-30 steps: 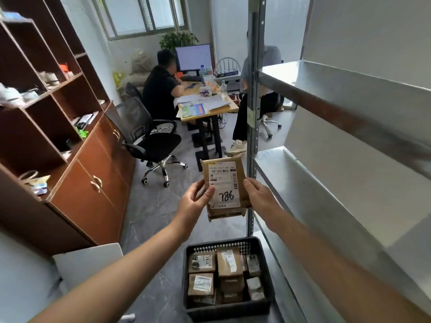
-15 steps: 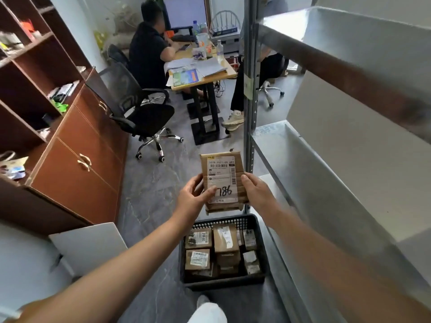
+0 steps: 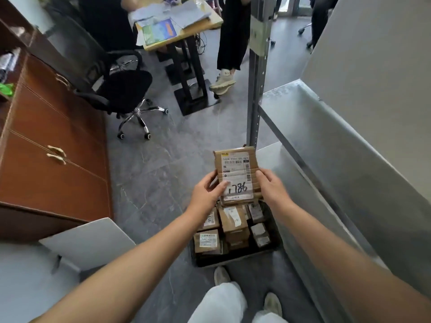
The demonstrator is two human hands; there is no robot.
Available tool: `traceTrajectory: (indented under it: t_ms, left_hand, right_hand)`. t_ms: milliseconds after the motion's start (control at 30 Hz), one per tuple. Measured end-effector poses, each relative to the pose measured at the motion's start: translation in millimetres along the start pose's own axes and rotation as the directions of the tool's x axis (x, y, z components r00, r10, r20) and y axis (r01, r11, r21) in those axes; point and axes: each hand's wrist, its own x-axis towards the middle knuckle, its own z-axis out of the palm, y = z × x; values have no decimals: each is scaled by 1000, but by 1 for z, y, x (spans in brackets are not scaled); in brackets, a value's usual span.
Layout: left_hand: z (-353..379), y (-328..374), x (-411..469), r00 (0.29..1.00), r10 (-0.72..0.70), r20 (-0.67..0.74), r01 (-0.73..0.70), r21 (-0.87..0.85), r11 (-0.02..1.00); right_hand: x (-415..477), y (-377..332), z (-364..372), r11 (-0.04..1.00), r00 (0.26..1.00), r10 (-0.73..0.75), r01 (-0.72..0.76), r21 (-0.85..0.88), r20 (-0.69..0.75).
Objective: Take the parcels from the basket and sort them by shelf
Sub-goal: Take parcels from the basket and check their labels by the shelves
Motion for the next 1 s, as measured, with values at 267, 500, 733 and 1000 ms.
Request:
traceTrajectory:
  t_ms: [267,500,733,1000]
  left_hand:
    - [9,-35,74,985,-74,156,70,30,997]
    - [40,-109,124,966,-172,195,151,120,981]
    - [83,-238,181,950,-269,158,234,207,950]
    - [123,-382,221,875,-478,71,459,190,868]
  right_hand:
    - [57,28,-1,996,980,81,-74,42,-183]
    - [113,95,-21,983,968,118,-146,-113,-223]
    - [182,230,-38,927,923,220,-299,-228,-316]
    - [252,360,-34,853,896,321,-415,-318,-308]
